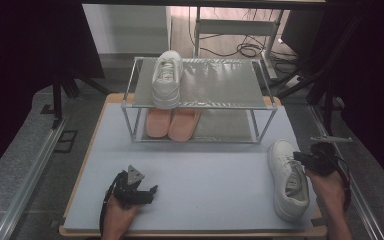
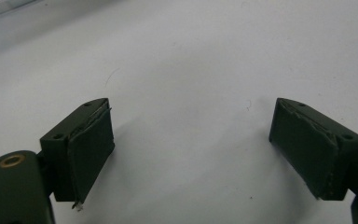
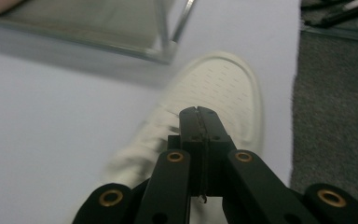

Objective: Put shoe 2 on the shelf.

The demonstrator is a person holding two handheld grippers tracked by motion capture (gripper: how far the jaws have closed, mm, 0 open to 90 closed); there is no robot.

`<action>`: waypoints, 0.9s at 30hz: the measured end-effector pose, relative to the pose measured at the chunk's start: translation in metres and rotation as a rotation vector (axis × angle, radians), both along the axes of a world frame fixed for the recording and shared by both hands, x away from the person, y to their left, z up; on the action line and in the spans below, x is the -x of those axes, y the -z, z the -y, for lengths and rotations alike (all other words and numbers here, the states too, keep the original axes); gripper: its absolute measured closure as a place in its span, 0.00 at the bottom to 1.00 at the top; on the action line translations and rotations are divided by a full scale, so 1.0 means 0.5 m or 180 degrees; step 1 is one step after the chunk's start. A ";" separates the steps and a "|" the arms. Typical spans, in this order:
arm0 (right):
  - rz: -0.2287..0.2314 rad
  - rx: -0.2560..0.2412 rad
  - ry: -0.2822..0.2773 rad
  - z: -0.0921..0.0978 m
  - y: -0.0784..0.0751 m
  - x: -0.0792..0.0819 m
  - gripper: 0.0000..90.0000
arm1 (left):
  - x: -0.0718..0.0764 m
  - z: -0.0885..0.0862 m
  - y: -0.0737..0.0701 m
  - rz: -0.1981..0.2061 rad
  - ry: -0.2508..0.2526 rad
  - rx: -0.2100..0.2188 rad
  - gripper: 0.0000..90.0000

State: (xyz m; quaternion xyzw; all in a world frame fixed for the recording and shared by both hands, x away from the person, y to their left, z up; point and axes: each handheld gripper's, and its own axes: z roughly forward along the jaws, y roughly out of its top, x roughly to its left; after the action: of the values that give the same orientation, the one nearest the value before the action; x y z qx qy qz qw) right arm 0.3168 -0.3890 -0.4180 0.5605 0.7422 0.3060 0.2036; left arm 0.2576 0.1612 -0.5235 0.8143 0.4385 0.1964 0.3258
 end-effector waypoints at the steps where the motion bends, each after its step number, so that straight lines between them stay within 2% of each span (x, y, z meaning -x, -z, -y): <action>1: -0.0007 0.0002 0.0030 0.006 0.004 0.001 1.00 | 0.000 0.000 0.000 -0.0001 0.0000 0.0000 0.15; 6: -0.0085 0.0053 0.0203 0.039 0.037 0.011 1.00 | 0.000 0.000 0.000 -0.0002 -0.0001 0.0005 0.15; 16: -0.0230 0.0057 0.0292 0.063 0.087 0.041 1.00 | -0.001 0.000 0.000 -0.0005 -0.0001 0.0010 0.15; 19: -0.0226 0.0014 0.0314 0.064 0.092 0.047 1.00 | -0.001 -0.001 0.000 -0.0009 -0.0004 0.0014 0.15; 23: -0.0205 0.0037 0.0315 0.058 0.094 0.049 1.00 | -0.001 -0.001 0.000 -0.0015 -0.0002 0.0017 0.15; 27: -0.0208 -0.0076 0.0260 0.051 0.096 0.046 1.00 | -0.002 -0.001 0.000 -0.0022 -0.0003 0.0026 0.15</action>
State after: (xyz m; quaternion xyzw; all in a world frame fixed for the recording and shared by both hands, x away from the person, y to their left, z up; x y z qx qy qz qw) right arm 0.2937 -0.4144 -0.4659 0.6024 0.7212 0.2878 0.1848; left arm 0.2584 0.1618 -0.5237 0.8134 0.4408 0.1919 0.3275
